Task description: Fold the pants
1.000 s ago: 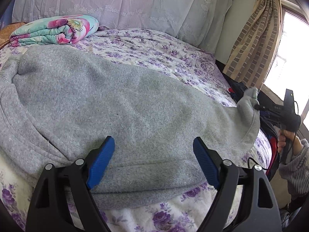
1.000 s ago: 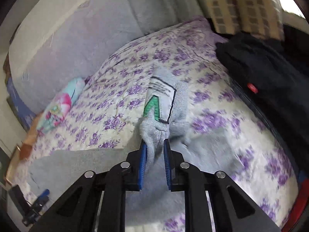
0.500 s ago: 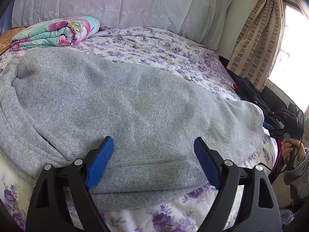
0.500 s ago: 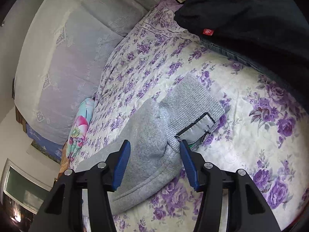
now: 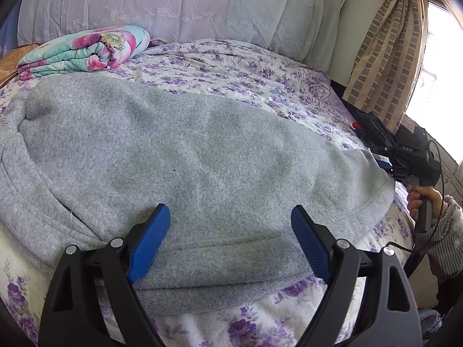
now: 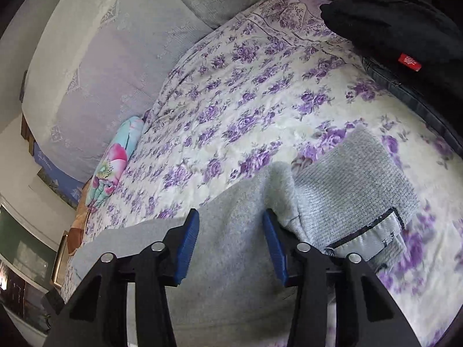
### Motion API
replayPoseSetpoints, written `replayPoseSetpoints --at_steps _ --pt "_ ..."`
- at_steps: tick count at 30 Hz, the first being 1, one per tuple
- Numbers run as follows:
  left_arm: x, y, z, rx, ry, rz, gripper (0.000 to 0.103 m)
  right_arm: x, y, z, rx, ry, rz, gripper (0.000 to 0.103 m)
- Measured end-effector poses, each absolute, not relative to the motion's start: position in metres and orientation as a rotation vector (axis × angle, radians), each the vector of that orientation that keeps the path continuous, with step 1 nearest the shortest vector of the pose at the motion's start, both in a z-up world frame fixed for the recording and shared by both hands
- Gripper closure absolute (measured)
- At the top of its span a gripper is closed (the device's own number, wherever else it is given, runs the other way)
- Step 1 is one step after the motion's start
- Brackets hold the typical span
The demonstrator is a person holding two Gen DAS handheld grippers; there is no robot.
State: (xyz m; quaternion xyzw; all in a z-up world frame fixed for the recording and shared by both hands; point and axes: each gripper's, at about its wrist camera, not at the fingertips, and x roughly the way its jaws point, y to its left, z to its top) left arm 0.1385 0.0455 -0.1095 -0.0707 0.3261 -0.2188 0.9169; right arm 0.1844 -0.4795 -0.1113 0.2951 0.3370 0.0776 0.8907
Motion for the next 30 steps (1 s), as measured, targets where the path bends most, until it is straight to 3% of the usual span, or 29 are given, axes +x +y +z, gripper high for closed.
replayPoseSetpoints --at_steps 6,9,13,17,23,26,30 --pt "0.139 0.045 -0.109 -0.141 0.673 -0.444 0.020 0.159 -0.483 -0.098 0.588 0.650 0.174 0.061" --pt "0.139 0.047 -0.109 -0.151 0.670 -0.448 0.020 0.131 -0.485 -0.080 0.557 0.587 0.163 0.047" --pt "0.139 0.047 -0.109 -0.156 0.669 -0.448 0.020 0.126 -0.475 -0.083 0.509 0.642 0.186 0.039" --pt "0.139 0.048 -0.109 -0.156 0.670 -0.446 0.020 0.137 -0.480 -0.115 0.516 0.710 0.178 0.042" --pt "0.138 0.051 -0.105 -0.179 0.674 -0.405 0.020 0.119 -0.450 -0.077 0.405 0.613 0.189 0.040" --pt "0.134 0.058 -0.094 -0.218 0.654 -0.346 0.010 0.123 -0.421 -0.057 0.312 0.575 0.239 0.037" --pt "0.132 0.089 -0.074 -0.259 0.596 -0.227 0.006 0.140 -0.389 -0.049 0.227 0.571 0.293 0.028"
